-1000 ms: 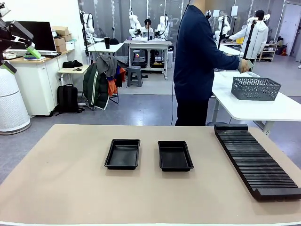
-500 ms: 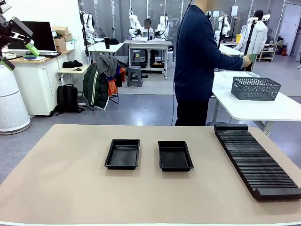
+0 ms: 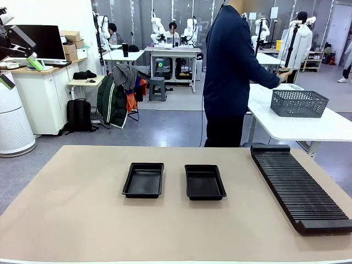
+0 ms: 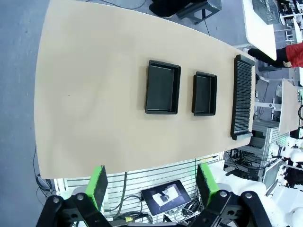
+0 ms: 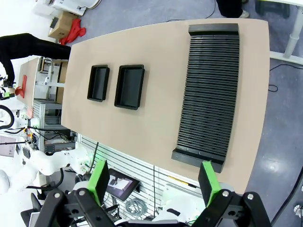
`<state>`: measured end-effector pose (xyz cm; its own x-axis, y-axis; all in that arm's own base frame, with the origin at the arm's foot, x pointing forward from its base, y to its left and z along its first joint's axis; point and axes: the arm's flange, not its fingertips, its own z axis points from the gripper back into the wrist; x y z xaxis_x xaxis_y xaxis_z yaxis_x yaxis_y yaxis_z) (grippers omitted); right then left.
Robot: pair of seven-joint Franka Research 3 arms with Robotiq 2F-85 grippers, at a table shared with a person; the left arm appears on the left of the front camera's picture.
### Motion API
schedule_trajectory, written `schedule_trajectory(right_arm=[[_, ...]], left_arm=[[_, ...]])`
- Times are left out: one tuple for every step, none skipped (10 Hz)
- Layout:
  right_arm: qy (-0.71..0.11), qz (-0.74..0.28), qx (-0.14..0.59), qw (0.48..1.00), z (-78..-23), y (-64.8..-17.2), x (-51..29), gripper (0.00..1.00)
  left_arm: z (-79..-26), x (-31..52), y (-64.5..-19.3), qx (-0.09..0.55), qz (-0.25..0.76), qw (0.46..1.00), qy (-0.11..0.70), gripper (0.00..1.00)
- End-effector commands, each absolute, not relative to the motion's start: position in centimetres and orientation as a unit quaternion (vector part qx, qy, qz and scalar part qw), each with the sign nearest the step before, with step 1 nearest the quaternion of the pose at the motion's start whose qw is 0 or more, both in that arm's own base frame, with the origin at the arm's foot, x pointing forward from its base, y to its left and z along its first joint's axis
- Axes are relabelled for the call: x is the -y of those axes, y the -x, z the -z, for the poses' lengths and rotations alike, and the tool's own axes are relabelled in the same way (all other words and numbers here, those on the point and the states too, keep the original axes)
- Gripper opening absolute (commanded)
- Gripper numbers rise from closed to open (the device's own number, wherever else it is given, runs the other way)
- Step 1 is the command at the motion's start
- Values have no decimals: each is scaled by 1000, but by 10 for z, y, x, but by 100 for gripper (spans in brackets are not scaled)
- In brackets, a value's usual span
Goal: Inspect and transfer BCBs to ESD trays.
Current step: Pick up the Blank PCB from the PCB Rack and place it in the left ESD tray.
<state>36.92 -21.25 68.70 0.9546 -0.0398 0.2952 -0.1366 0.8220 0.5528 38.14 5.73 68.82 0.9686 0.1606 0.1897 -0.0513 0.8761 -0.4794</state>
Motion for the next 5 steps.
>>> schedule_trajectory(right_arm=[[-298, -26, 151, 942, -686, -366, 211, 100], [-298, -26, 151, 942, -686, -366, 211, 100], [-298, -26, 151, 942, -686, -366, 211, 100], [-298, -26, 151, 942, -686, -366, 211, 100], [-298, -26, 151, 942, -686, -366, 211, 100]], left_arm=[[-694, -62, -384, 105, -46, 960, 253, 100], [-696, -61, -383, 117, -51, 959, 253, 100], [-689, -57, -384, 110, -54, 962, 243, 100], [-689, -57, -384, 110, -54, 962, 243, 100], [-689, -57, -384, 110, -54, 962, 243, 100]])
